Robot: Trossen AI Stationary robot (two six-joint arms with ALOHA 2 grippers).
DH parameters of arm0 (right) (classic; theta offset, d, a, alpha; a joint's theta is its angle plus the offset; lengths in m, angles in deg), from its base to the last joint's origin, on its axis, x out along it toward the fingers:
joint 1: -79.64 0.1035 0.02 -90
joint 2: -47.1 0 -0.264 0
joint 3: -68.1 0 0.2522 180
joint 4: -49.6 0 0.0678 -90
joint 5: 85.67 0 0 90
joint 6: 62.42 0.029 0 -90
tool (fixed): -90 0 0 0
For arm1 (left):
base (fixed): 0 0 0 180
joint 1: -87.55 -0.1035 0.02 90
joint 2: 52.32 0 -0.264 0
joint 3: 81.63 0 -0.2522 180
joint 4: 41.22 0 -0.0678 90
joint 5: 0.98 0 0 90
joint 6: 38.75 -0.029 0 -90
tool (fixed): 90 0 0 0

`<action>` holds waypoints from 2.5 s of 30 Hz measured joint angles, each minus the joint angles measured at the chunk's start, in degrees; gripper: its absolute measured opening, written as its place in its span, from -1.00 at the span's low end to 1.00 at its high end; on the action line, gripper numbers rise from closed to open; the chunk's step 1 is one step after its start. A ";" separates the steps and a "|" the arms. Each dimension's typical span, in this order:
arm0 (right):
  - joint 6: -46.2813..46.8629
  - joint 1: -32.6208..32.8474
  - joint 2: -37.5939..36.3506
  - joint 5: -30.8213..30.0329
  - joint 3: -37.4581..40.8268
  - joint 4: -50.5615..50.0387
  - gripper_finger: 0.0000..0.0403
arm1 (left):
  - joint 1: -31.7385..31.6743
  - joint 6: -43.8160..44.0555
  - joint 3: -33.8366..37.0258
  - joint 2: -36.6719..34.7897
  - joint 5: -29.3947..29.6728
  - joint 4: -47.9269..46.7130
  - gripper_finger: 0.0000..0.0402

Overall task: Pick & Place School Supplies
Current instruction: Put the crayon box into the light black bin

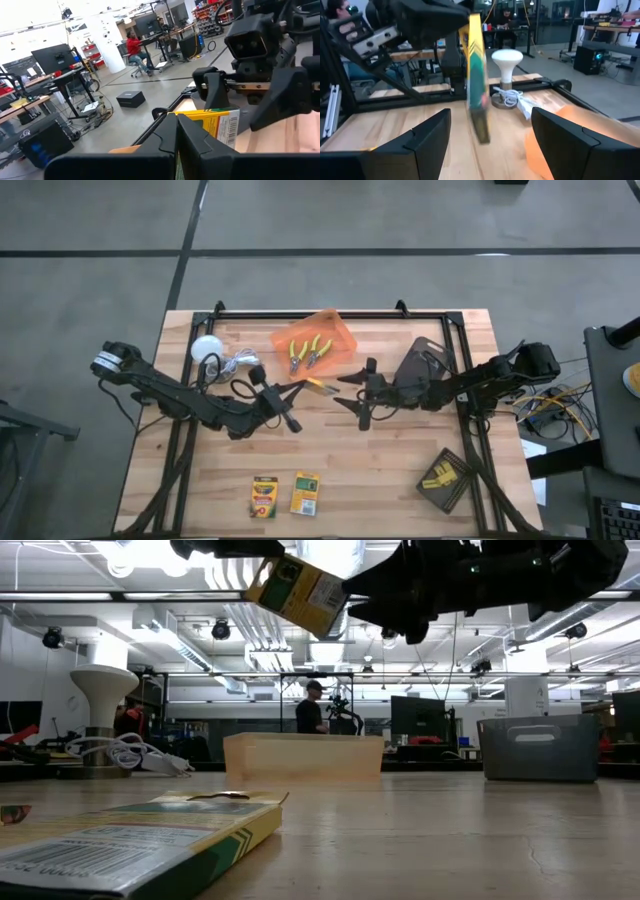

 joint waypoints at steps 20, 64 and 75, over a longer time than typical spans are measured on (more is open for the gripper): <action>0.44 0.00 0.00 0.02 -1.51 -0.16 0.21 | -0.07 1.38 0.05 0.00 -3.54 -0.02 -0.97; -6.07 0.02 0.02 4.79 -1.49 -0.50 -0.83 | -0.04 1.32 0.04 0.00 -3.42 0.00 -0.97; -3.64 0.02 0.02 4.98 -1.49 -0.48 -0.80 | -0.04 1.32 0.04 0.00 -3.43 -0.02 -0.97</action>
